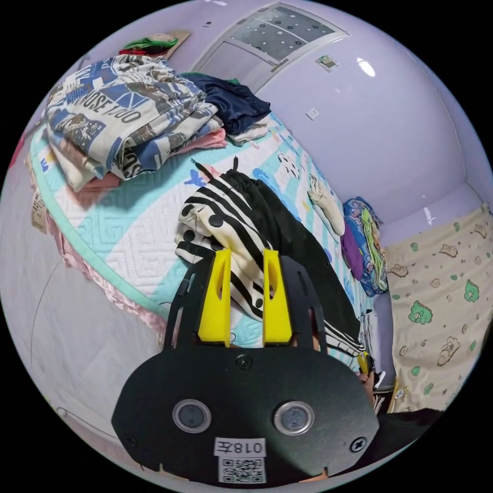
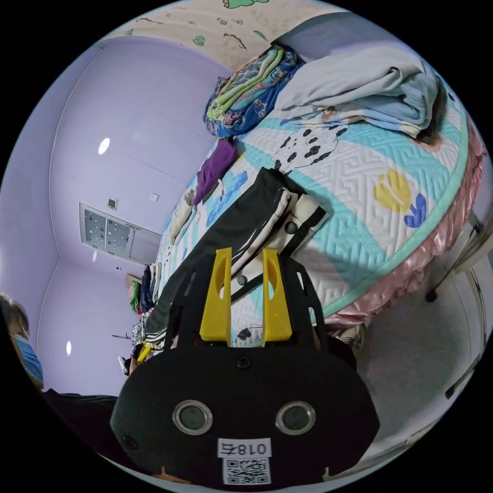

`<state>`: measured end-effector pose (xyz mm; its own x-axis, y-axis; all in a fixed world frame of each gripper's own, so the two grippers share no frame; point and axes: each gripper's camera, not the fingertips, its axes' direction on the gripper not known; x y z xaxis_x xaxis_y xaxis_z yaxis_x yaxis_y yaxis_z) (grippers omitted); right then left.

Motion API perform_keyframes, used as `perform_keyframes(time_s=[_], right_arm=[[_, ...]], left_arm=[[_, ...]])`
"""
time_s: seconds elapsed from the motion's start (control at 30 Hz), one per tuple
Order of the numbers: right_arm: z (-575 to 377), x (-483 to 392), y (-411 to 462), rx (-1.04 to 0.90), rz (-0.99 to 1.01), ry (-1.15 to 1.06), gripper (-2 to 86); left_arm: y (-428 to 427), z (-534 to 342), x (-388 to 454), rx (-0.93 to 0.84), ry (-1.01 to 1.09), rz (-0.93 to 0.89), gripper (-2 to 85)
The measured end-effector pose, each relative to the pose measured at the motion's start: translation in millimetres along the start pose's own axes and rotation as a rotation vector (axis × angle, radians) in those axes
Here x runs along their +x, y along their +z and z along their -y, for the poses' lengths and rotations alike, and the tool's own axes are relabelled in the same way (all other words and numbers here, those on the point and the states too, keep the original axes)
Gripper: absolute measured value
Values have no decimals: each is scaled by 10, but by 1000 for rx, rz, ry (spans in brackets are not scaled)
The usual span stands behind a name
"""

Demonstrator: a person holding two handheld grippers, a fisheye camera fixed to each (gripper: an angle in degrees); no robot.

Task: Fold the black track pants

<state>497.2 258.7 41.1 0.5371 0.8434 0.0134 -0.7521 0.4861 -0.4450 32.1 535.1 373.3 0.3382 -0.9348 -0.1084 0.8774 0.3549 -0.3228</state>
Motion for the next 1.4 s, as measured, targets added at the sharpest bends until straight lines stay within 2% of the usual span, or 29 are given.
perform_keyframes(time_s=[0.07, 0.2, 0.47, 0.8, 0.93, 1.1, 1.4], right_arm=[[29, -22, 4, -7, -7, -1, 96], [86, -61, -84, 17, -47, 4, 100], [207, -93, -123, -12, -4, 24, 112], [425, -300, -103, -9, -131, 28, 96], [521, -388, 1, -99, -223, -4, 69], [598, -558, -1, -122, -256, -49, 36], [746, -970, -560, -8, -148, -152, 19]], left_arm=[[-22, 8, 10, 4, 10, 25, 11], [-122, -9, 146, 24, 91, 81, -7], [-316, -65, 342, 90, 166, 85, -10], [-525, -55, 377, 142, 178, 21, -10], [-541, -12, 372, 131, 182, 11, -10], [-563, 89, 409, 119, 182, -10, -10], [-741, 281, 698, 94, 258, -37, -9]])
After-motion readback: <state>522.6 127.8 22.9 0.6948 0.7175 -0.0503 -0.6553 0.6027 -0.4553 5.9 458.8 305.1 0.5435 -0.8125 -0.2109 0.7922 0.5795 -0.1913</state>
